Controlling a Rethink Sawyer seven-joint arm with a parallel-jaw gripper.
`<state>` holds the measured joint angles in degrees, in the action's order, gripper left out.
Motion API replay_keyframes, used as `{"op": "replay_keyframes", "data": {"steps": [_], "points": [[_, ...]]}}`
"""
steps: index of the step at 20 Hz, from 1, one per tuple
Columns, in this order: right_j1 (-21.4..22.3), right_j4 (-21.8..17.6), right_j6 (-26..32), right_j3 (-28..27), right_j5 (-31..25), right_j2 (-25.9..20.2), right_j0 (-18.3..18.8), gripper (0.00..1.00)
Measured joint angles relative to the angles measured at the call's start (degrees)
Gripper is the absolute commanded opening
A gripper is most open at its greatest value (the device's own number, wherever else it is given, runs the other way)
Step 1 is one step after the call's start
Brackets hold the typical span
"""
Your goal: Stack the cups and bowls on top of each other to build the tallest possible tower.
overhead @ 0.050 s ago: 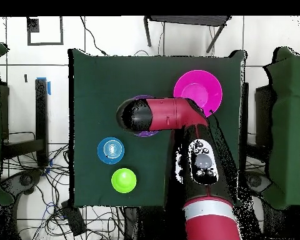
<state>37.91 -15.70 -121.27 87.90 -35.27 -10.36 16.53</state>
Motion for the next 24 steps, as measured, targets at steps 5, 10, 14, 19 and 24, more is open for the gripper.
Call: {"op": "replay_keyframes", "data": {"steps": [5, 10, 14, 19, 24], "points": [[-0.11, -0.05, 0.0, 0.18, 0.0, -2.2, 0.98, 1.0], [-0.14, -0.13, 0.0, 0.41, 0.0, -4.12, 1.59, 1.0], [-0.14, -0.17, 0.0, 0.53, 0.0, -5.71, 2.25, 1.0], [-0.13, -0.18, 0.0, 0.6, 0.0, -6.99, 3.05, 1.0], [-0.13, -0.18, 0.0, 0.8, -0.01, -8.0, 3.83, 1.0]]}}
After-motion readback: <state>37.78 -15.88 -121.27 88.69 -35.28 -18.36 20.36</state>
